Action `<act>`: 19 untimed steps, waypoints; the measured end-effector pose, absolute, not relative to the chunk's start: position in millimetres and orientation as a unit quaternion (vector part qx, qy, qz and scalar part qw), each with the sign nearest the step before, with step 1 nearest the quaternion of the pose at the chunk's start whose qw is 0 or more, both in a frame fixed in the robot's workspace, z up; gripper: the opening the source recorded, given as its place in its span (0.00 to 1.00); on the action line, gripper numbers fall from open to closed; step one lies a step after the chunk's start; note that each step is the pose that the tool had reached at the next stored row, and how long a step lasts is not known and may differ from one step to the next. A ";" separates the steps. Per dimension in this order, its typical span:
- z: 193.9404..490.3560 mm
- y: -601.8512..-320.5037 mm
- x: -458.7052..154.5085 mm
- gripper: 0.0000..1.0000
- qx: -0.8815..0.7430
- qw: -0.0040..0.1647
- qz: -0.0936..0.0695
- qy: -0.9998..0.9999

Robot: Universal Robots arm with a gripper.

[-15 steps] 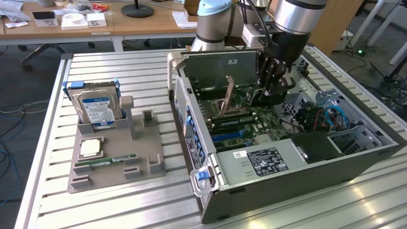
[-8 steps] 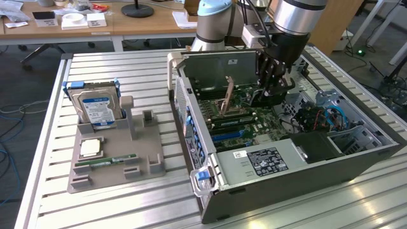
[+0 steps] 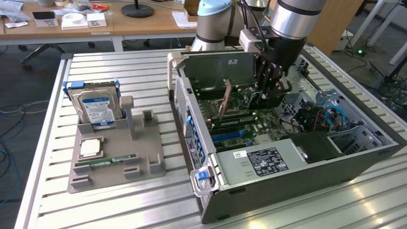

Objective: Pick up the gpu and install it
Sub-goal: 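Insert the gpu into the slot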

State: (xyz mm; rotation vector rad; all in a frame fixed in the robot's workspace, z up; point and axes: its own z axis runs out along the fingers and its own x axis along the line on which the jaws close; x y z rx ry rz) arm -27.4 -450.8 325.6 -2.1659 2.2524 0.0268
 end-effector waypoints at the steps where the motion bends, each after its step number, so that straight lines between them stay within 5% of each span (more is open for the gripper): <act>1: 325.2 -450.8 -27.6 0.26 -0.693 0.008 0.009 0.721; 19: 320.5 -450.8 -34.1 0.26 -0.693 0.008 0.009 0.721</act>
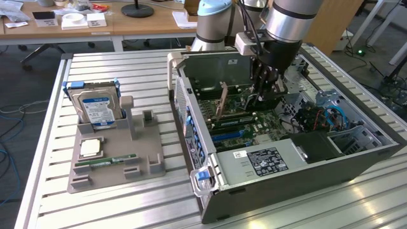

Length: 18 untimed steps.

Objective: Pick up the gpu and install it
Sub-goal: 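Insert the gpu into the slot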

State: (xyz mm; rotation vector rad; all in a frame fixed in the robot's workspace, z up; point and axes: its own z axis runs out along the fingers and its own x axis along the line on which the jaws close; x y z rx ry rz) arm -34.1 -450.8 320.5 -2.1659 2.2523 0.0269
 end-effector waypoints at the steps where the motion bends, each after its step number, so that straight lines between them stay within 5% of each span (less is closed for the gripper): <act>1: 319.4 -450.8 -34.3 0.26 -0.693 0.008 0.009 0.721; 18: 301.9 -450.8 -41.1 0.26 -0.695 0.011 0.006 0.719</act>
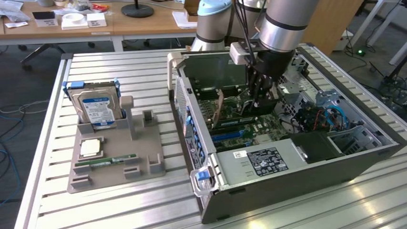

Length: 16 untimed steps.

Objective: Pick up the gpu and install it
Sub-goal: 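Insert the gpu into the slot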

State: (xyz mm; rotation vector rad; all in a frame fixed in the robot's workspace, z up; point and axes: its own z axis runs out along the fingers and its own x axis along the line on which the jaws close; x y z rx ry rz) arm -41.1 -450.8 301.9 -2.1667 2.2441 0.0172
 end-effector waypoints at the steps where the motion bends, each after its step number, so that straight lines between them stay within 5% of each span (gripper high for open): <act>1: 301.6 -450.8 -41.4 0.26 -0.695 0.011 0.005 0.719; 16: 297.4 -450.8 -42.9 0.26 -0.697 0.019 -0.003 0.717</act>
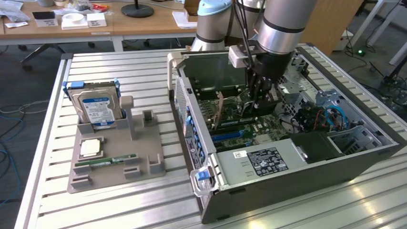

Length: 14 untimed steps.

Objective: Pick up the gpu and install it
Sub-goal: 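Insert the gpu into the slot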

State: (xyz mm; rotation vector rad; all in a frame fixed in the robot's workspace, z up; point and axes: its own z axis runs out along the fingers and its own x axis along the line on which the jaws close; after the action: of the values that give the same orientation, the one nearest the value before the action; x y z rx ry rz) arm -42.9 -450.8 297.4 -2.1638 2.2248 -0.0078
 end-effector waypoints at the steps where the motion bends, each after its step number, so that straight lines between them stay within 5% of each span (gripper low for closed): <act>1: 297.1 -450.7 -43.9 0.26 -0.697 0.019 -0.003 0.717; 14: 289.4 -450.8 -55.9 0.26 -0.698 0.026 -0.009 0.716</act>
State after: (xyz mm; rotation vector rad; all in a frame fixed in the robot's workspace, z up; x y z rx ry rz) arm -55.9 -450.8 289.4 -2.1572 2.2126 -0.0278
